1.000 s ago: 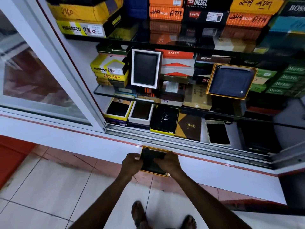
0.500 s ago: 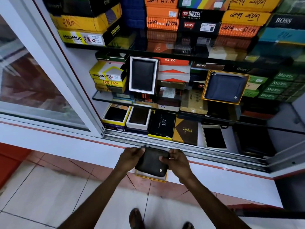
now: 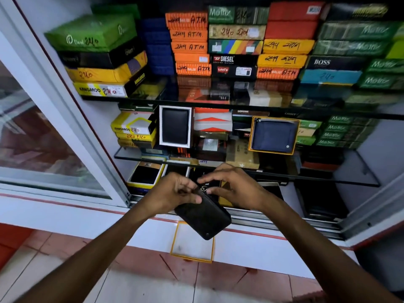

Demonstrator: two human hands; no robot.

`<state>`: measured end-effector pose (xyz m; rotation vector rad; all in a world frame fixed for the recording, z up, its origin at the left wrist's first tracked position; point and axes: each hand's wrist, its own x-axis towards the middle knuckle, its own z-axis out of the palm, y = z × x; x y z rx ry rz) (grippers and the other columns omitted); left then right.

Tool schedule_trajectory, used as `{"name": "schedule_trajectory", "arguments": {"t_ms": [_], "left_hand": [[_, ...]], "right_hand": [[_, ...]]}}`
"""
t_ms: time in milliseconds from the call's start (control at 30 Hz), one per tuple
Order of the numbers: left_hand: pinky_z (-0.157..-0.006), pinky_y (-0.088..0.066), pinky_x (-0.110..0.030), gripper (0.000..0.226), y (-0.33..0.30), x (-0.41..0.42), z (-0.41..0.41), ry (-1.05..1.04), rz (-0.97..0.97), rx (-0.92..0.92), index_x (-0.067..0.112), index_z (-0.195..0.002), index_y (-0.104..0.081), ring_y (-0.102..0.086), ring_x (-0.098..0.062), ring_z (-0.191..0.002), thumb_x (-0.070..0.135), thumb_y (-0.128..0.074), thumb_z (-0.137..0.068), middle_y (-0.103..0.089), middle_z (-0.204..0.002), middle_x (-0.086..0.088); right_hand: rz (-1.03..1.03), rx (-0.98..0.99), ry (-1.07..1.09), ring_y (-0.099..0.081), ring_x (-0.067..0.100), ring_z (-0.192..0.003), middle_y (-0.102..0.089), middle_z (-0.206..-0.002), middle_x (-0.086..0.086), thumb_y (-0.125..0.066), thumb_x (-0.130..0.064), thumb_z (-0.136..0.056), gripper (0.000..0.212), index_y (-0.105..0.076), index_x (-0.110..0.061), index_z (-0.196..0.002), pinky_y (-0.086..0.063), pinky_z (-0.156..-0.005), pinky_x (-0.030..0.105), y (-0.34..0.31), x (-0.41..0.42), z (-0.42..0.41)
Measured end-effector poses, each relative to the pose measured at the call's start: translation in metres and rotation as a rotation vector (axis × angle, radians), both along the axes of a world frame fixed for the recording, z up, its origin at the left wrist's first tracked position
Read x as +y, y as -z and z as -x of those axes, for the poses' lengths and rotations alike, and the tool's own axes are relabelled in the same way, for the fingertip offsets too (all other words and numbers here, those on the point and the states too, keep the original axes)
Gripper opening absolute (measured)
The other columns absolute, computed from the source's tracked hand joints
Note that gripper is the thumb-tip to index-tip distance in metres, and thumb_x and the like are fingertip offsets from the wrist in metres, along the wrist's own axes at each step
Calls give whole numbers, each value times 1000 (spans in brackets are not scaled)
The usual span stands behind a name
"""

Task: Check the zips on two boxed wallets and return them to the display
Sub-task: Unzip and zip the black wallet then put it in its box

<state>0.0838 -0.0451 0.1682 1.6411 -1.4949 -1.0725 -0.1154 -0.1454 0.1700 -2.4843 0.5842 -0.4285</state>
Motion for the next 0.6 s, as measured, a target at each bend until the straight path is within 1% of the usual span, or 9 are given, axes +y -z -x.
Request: {"name": "schedule_trajectory", "arguments": {"t_ms": [67,200,233,300,367,433,467,533,600], "left_hand": [[-75,-53,-25,18,-9,-3,1,36,9,-33,26,-81,-75,-71,-7,-80,16,-83,-69,-78,-80,7],[-71,-51,-21,19,-18,-4,1,75,-4,-34,29,-79,-75,-69,-4,-77,16,-84,-68,-77,-77,10],[-72,-52,-22,19,-20,-4,0,92,-13,-33,27,-82,-76,-69,-4,-77,16,-84,-68,-77,-78,8],[-75,-53,-28,22,-24,-5,1,139,-55,-36,17,-92,-76,-68,-9,-81,15,-82,-71,-77,-88,-4],[-75,-54,-25,24,-29,-5,1,216,-116,-35,6,-99,-73,-68,-12,-84,13,-77,-77,-75,-97,-14],[-73,-53,-23,16,-34,-5,0,276,-158,-43,4,-96,-72,-69,-11,-85,12,-72,-82,-75,-94,-10],[-73,-52,-24,11,-35,-6,-1,284,-165,-42,6,-93,-72,-68,-12,-85,12,-70,-84,-75,-92,-9],[-75,-52,-30,10,-35,-7,-9,242,-170,-8,7,-92,-70,-68,-19,-88,15,-67,-87,-74,-93,-14],[-74,-54,-34,15,-34,-6,-20,150,-164,38,6,-96,-70,-68,-22,-88,17,-64,-89,-75,-94,-18]], "right_hand": [[19,13,-38,-54,8,-103,-70,-106,-11,-67,-41,-86,31,-66,-40,-117,-50,-87,29,-6,-5,-1],[97,-43,-107,-57,7,-94,-73,-99,-12,-70,-39,-84,24,-73,-30,-106,-50,-79,30,-17,-8,2],[116,-56,-124,-57,7,-94,-73,-99,-11,-70,-39,-85,23,-74,-29,-105,-50,-79,28,-19,-9,3],[133,-70,-143,-58,6,-98,-74,-104,-11,-70,-37,-86,22,-75,-26,-104,-48,-83,21,-21,-9,5],[141,-52,-161,-58,4,-98,-74,-105,-11,-69,-34,-87,21,-75,-23,-104,-43,-83,13,-23,-8,7],[168,-31,-176,-58,2,-93,-74,-99,-9,-67,-33,-89,19,-75,-22,-103,-40,-79,8,-25,-6,8],[176,-26,-180,-58,1,-90,-73,-97,-8,-66,-32,-90,18,-75,-21,-103,-41,-77,8,-26,-5,10],[170,-28,-166,-56,-5,-86,-70,-94,-10,-65,-29,-91,16,-74,-20,-101,-41,-74,7,-29,-5,17],[160,-54,-107,-53,-11,-80,-64,-89,-18,-66,-27,-90,14,-74,-19,-98,-38,-69,5,-32,-8,28]]}}
